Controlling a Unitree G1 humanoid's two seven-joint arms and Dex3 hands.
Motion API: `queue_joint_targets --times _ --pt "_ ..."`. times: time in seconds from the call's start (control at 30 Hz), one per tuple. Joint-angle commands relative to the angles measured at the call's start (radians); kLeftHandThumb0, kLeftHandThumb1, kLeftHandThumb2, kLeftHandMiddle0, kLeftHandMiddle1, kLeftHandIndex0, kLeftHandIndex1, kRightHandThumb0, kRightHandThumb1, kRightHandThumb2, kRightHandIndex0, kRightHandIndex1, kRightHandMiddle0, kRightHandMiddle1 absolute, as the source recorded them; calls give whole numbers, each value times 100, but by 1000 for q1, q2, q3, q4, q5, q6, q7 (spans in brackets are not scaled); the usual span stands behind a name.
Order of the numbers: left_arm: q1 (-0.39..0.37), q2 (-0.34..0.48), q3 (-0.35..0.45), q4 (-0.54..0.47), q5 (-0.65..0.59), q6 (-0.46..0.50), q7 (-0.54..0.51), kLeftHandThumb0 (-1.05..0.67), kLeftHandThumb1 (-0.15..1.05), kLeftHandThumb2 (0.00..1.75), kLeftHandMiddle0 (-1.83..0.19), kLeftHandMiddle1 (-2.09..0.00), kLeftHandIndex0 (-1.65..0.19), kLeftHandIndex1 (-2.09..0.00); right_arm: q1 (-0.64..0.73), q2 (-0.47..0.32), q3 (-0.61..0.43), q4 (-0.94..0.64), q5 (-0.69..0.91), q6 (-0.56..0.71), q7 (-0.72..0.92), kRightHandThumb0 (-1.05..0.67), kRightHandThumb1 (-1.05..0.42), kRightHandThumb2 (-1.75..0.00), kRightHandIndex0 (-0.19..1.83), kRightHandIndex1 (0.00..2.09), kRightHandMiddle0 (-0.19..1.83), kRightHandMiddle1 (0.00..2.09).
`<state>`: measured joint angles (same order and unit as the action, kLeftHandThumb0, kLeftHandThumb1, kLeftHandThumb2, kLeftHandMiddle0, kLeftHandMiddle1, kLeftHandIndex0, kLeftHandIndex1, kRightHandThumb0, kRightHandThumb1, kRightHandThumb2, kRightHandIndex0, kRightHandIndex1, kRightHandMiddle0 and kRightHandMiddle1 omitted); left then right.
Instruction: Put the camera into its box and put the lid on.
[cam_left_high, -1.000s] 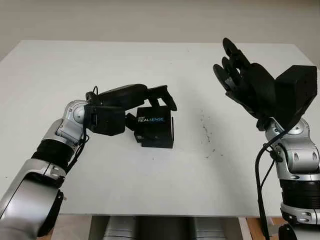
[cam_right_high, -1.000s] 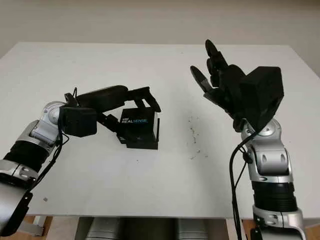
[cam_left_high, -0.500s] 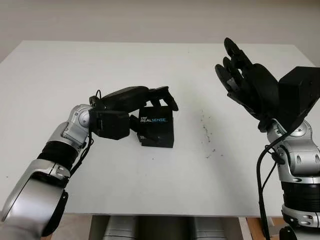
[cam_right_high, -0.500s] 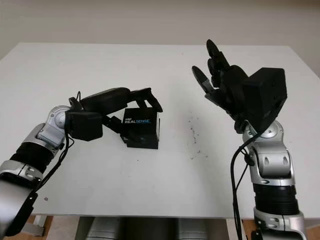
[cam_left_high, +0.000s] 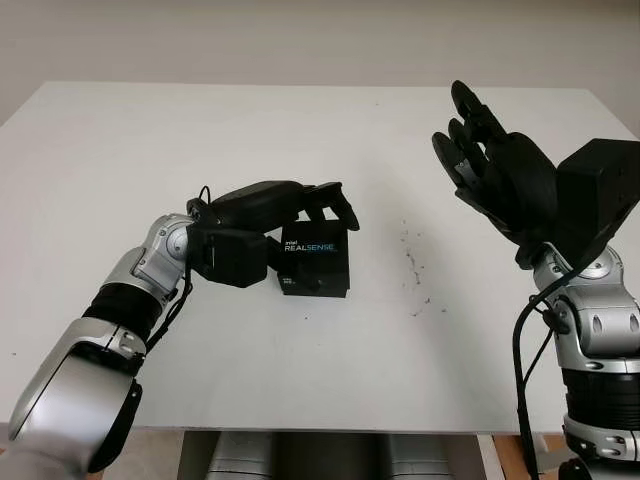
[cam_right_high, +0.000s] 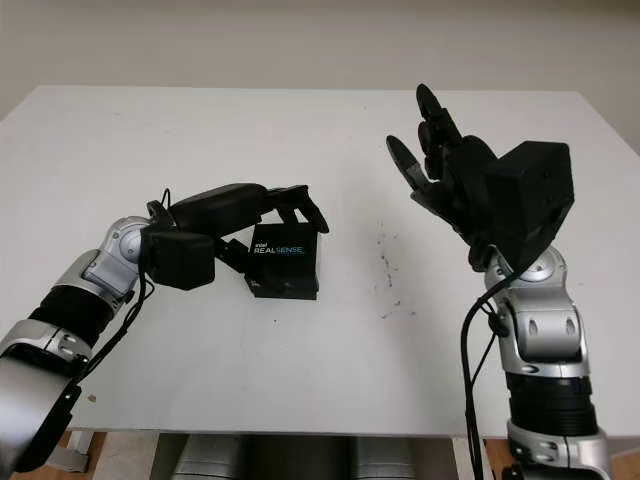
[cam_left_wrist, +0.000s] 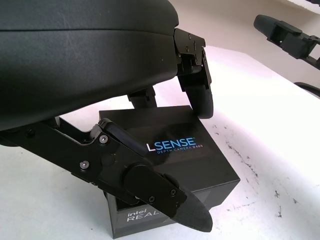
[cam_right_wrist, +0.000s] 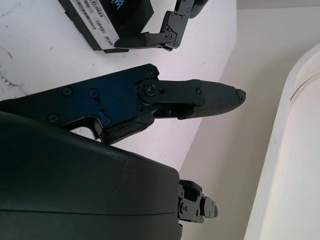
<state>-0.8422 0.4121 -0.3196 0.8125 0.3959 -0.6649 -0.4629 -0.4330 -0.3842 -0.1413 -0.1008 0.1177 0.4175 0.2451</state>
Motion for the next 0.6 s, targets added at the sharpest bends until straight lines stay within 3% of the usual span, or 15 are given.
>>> queue_joint_targets --times 0.0,0.37,0.4,0.47,0.5,0.53,0.57 --pt "-4 -5 -14 -6 5 4 -10 -7 93 5 -37 -155 -32 -158 4 1 -5 -24 4 2 -1 -73 -105 -39 -13 5 -8 6" --pt "-6 -4 -38 -44 53 37 2 -7 92 5 -36 -152 -33 -157 8 5 -10 -26 14 5 -3 -73 -105 -38 -14 5 -8 5" --pt "-7 4 -49 -59 82 60 6 -15 91 5 -34 -149 -30 -152 8 5 -9 -25 12 4 -5 -74 -105 -38 -14 5 -8 5" --pt "-5 16 -67 -91 125 116 -9 -37 93 6 -20 -108 -13 -125 7 3 -7 -22 10 1 -4 -73 -105 -39 -13 5 -8 6" --pt "-3 21 -73 -106 137 142 -26 -45 95 6 -21 -76 -10 -103 7 2 -7 -21 11 1 -2 -73 -105 -39 -13 5 -8 6" --pt "-1 26 -79 -120 146 166 -46 -55 99 6 -17 -37 -7 -67 6 3 -9 -23 13 6 -2 -73 -105 -39 -13 5 -8 5" --pt "1 30 -85 -136 155 188 -65 -61 102 6 -11 -22 -8 -43 5 3 -9 -24 15 6 -1 -73 -105 -38 -13 5 -8 5"
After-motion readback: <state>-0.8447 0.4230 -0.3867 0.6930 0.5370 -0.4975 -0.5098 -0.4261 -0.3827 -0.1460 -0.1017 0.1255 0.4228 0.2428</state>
